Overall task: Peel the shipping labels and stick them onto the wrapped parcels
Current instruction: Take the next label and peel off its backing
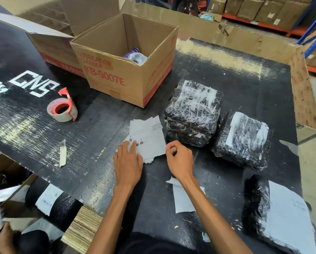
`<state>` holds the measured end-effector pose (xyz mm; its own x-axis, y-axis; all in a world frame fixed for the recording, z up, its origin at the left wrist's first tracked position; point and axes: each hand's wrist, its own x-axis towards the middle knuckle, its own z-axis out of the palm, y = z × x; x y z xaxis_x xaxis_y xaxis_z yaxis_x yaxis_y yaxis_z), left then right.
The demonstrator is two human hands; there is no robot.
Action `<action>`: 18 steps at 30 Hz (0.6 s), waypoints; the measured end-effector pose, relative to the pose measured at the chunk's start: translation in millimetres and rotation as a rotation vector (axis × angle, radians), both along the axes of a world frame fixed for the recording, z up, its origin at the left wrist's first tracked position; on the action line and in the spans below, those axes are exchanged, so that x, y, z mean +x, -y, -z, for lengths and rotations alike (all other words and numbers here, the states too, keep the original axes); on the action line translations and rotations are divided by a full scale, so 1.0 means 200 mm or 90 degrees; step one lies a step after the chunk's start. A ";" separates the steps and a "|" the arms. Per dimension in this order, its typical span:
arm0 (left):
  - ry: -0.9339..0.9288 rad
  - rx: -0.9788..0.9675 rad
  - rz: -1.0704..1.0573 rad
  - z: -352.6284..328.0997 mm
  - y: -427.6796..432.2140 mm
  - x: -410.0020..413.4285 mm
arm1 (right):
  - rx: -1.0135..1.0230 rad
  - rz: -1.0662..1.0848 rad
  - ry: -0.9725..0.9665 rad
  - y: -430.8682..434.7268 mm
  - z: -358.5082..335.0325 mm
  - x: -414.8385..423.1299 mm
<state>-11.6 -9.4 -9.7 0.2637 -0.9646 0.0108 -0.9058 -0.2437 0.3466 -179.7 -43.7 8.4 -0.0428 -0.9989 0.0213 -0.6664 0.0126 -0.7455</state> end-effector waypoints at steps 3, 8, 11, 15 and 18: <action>0.012 -0.003 0.000 0.00 0.00 0.00 | -0.038 0.029 0.020 -0.02 0.01 -0.01; 0.051 -0.013 0.003 -0.02 0.02 -0.01 | -0.053 0.056 0.133 -0.06 -0.03 -0.03; 0.039 -0.005 0.000 -0.01 0.04 -0.01 | -0.049 0.058 0.198 -0.11 -0.09 -0.06; 0.004 -0.007 0.006 0.00 0.07 0.02 | -0.021 0.031 0.278 -0.19 -0.21 -0.12; -0.070 -0.062 -0.034 -0.05 0.06 0.02 | -0.006 -0.007 0.319 -0.24 -0.32 -0.18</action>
